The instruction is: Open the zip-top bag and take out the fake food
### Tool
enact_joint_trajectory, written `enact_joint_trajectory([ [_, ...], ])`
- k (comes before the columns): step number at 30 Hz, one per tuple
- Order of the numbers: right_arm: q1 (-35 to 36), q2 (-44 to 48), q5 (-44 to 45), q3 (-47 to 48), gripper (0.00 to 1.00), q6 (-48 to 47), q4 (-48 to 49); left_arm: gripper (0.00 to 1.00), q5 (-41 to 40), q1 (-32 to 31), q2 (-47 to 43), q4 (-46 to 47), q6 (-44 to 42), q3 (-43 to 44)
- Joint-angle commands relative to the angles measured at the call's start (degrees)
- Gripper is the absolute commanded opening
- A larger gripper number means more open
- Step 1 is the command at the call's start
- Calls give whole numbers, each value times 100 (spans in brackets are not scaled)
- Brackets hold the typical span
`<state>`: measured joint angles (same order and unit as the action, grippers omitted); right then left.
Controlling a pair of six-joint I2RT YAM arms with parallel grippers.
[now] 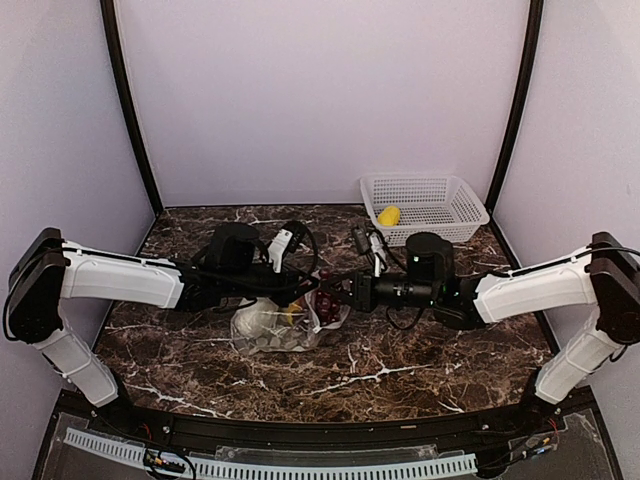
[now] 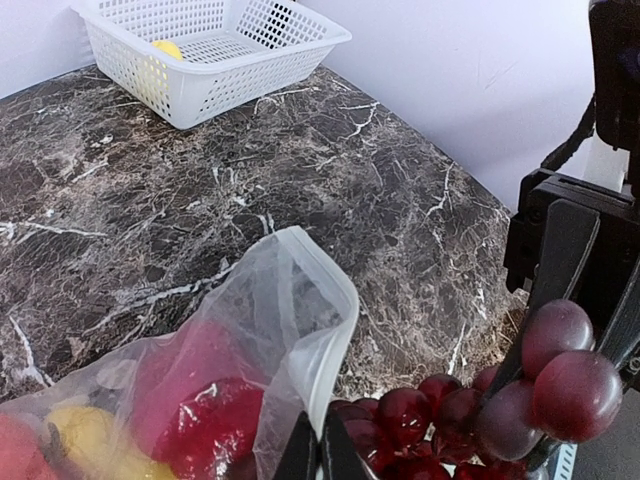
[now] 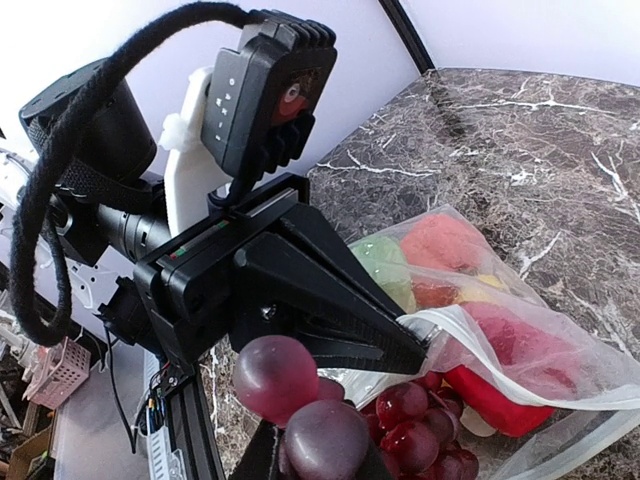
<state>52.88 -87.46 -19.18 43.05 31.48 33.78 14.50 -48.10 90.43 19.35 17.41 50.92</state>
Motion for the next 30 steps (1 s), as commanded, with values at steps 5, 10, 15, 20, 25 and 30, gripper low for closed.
enact_joint_trajectory([
  [5, 39, 424, 2, 123, 0, -281, -49, 1, -5, 28, -87, -28, -11, -122],
  [10, -12, 969, 96, -81, 0, -393, -235, 1, 0, 28, -44, -61, -31, -102],
  [15, -61, 1125, 304, -5, 0, -492, -481, 1, 265, 31, 82, 14, -41, -109],
  [20, -155, 462, 248, 103, 0, -221, -472, 1, 586, 35, 161, 213, 6, -175],
  [25, -157, 270, 213, 332, 0, -201, -619, 1, 710, 27, 114, 363, 41, -274],
  [30, -163, 822, 610, 625, 0, -610, -1125, 1, 772, 23, 153, 308, -36, -311],
])
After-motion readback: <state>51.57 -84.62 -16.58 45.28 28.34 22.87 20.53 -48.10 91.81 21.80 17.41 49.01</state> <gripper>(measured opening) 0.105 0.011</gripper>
